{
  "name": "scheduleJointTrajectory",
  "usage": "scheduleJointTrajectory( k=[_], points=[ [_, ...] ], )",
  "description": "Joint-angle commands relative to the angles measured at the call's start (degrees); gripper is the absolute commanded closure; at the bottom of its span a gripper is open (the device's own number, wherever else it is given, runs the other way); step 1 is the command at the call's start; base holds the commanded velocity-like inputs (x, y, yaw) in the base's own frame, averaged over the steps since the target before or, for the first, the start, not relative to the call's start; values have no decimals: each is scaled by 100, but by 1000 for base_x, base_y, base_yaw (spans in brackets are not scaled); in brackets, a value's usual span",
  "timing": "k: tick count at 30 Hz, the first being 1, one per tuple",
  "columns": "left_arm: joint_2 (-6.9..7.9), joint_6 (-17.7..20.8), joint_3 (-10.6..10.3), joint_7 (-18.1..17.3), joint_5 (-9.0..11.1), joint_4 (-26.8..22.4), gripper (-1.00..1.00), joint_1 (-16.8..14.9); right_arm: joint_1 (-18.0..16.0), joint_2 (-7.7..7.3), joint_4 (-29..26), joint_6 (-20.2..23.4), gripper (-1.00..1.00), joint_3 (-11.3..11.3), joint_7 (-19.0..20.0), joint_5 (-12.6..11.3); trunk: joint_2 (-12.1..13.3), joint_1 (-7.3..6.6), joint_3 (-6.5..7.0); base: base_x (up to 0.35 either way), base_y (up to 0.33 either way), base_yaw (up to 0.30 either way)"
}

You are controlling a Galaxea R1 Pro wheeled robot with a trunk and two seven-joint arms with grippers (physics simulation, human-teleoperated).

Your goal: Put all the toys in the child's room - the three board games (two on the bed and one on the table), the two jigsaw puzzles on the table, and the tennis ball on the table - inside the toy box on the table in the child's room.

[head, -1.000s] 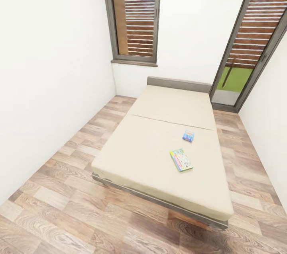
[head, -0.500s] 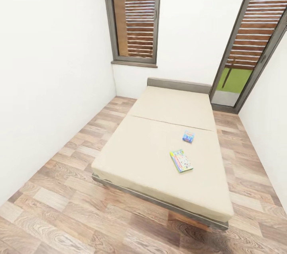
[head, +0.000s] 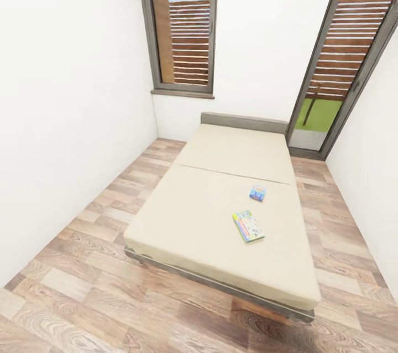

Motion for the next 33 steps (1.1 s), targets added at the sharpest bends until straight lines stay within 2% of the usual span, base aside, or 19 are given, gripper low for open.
scheduleJointTrajectory(
  k=[1,17,33],
  points=[
    [-2,33,19,-11,30,-12,-100,0,-3,1,-3,0,-100,-37,-5,-30,-10,3,-1,0,0,-133],
    [1,33,19,-11,30,-12,-100,0,-3,4,-3,6,-100,-53,5,-48,-10,3,67,0,-63,-97],
    [3,30,19,-19,30,-12,-100,0,-3,-1,1,9,-100,-64,30,-61,-10,3,68,0,-5,-256]
  ],
)
